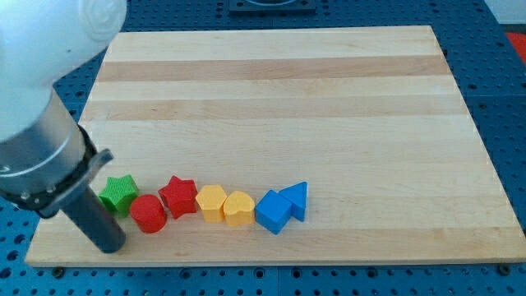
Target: Move red circle a bit up
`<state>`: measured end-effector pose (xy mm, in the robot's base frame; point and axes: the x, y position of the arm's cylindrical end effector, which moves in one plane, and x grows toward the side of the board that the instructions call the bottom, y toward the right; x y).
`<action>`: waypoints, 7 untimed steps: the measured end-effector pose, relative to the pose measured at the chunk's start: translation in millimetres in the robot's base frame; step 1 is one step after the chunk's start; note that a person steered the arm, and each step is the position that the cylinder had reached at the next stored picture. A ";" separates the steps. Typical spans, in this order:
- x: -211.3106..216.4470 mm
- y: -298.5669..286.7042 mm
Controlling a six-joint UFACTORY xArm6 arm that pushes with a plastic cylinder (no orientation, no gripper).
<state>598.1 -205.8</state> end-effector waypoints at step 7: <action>19.2 81.4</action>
<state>617.3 -124.4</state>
